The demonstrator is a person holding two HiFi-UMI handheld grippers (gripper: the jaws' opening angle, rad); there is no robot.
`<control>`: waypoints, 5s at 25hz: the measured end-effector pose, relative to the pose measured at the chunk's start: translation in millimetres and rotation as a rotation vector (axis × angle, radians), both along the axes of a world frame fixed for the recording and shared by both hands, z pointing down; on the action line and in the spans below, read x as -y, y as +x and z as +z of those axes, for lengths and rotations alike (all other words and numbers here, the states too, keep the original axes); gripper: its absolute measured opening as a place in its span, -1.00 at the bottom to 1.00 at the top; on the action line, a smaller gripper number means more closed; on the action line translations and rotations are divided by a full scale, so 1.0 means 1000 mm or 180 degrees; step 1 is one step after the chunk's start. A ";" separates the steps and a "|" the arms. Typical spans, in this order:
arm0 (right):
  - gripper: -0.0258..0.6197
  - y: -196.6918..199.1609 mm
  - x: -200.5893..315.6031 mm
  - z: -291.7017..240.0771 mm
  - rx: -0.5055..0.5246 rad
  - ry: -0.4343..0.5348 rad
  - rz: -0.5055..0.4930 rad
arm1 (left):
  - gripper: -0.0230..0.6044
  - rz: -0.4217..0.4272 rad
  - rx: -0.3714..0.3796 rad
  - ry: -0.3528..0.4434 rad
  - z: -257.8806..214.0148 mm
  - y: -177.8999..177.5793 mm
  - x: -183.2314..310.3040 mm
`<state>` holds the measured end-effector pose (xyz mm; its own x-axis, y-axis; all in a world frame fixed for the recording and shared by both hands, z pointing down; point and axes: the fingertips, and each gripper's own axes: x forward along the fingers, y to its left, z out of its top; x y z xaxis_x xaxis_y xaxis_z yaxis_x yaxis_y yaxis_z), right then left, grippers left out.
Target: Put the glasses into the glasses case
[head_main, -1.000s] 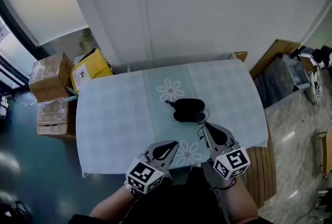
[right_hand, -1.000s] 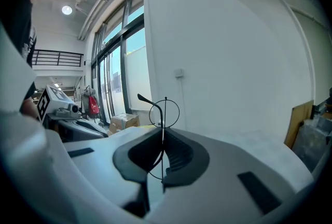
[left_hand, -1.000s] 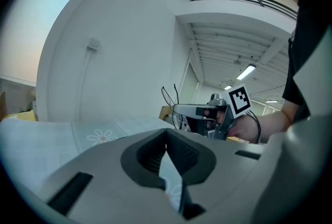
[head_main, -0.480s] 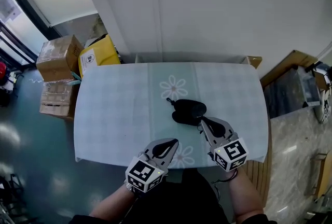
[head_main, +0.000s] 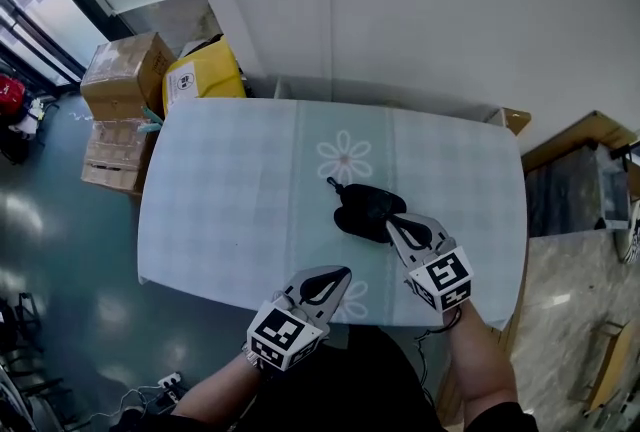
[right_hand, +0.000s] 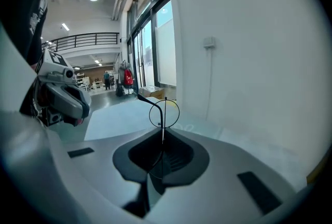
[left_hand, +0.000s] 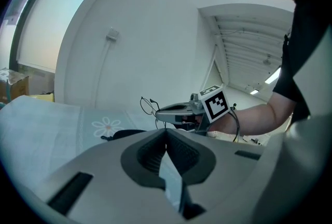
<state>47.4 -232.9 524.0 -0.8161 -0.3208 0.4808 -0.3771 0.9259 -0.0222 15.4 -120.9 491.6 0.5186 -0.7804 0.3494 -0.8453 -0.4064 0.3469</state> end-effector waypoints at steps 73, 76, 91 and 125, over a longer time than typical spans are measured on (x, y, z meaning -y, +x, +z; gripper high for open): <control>-0.62 -0.012 -0.005 0.106 -0.1297 -0.0288 -0.1592 | -0.84 -0.0830 0.0104 -0.0035 0.007 0.023 0.008; -0.63 -0.015 -0.006 0.074 -0.0988 -0.0229 -0.1460 | -0.84 -0.0893 0.0149 0.0030 -0.003 0.019 0.006; -0.85 -0.002 -0.051 -0.078 0.0506 -0.0051 -0.0386 | -0.84 -0.0675 0.0224 0.0346 -0.050 -0.006 -0.025; -0.85 0.012 -0.248 -0.097 0.0835 0.0113 0.0776 | -0.84 0.0312 0.0061 0.0564 -0.057 -0.013 -0.153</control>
<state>59.1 15.5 426.8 -0.8076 -0.5341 0.2500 -0.5728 0.8113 -0.1170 2.1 32.1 434.6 0.5898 -0.7766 0.2216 -0.8043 -0.5404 0.2469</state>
